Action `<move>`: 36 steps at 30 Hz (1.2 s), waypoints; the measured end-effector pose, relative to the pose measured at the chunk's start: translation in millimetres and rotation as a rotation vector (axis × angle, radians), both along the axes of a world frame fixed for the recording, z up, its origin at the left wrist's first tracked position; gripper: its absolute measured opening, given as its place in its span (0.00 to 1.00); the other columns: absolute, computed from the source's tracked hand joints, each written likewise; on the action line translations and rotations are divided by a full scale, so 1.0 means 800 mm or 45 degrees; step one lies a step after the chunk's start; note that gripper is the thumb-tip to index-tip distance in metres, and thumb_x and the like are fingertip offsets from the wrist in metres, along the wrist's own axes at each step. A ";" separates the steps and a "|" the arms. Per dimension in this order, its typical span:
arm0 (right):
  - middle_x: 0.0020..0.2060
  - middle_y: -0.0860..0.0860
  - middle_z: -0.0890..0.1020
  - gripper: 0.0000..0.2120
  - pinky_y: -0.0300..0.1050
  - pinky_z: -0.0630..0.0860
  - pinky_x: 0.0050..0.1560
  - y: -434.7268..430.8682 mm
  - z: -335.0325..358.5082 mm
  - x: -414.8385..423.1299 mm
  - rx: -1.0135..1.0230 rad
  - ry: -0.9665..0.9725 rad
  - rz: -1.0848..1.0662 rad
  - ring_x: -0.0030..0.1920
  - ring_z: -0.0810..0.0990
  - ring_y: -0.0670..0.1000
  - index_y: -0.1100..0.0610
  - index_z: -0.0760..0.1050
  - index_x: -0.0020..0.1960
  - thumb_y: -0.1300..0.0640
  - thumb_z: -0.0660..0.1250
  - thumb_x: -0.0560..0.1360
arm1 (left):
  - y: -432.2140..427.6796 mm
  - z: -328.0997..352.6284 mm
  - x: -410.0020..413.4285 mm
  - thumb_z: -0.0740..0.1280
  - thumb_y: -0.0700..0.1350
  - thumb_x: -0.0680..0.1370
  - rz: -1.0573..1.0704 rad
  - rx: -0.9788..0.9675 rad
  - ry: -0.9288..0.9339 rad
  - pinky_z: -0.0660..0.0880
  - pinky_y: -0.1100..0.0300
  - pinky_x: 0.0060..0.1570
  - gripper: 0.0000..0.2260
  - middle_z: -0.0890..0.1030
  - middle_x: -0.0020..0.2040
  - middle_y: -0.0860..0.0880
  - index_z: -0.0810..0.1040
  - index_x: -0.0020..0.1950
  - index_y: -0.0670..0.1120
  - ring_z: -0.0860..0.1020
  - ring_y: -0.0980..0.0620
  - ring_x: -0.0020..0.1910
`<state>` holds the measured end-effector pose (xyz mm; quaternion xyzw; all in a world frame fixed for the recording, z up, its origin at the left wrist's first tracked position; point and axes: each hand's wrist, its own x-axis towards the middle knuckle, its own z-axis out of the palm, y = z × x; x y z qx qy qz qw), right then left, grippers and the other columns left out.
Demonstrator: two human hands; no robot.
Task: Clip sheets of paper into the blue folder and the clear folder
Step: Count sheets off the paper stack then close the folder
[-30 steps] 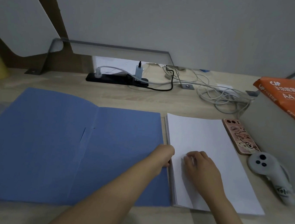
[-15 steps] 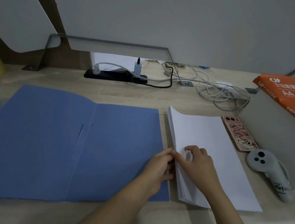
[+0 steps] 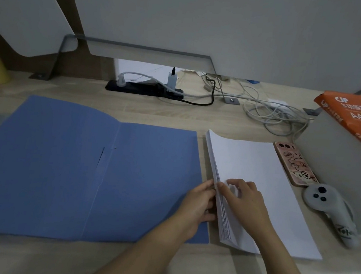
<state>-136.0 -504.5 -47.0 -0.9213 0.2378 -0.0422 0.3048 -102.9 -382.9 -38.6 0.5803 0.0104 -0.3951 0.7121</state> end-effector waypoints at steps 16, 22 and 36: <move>0.61 0.55 0.74 0.16 0.44 0.65 0.56 0.008 0.001 0.001 0.016 -0.066 -0.013 0.61 0.71 0.55 0.55 0.72 0.62 0.54 0.54 0.79 | -0.013 0.018 -0.012 0.54 0.45 0.81 0.076 0.331 -0.372 0.65 0.62 0.64 0.18 0.68 0.68 0.51 0.65 0.72 0.46 0.69 0.52 0.66; 0.44 0.57 0.82 0.21 0.53 0.79 0.39 0.004 0.007 -0.002 -0.157 0.102 0.177 0.43 0.81 0.59 0.63 0.79 0.50 0.59 0.79 0.60 | -0.030 0.032 -0.007 0.50 0.51 0.82 -0.053 0.334 -0.090 0.71 0.54 0.62 0.21 0.74 0.65 0.43 0.67 0.70 0.43 0.73 0.46 0.64; 0.64 0.56 0.75 0.16 0.50 0.64 0.67 -0.001 0.010 0.000 0.040 0.019 0.046 0.65 0.70 0.55 0.61 0.73 0.62 0.60 0.51 0.80 | -0.048 -0.014 -0.023 0.51 0.47 0.82 -0.084 0.848 -0.850 0.52 0.57 0.76 0.25 0.46 0.79 0.51 0.47 0.77 0.47 0.47 0.52 0.78</move>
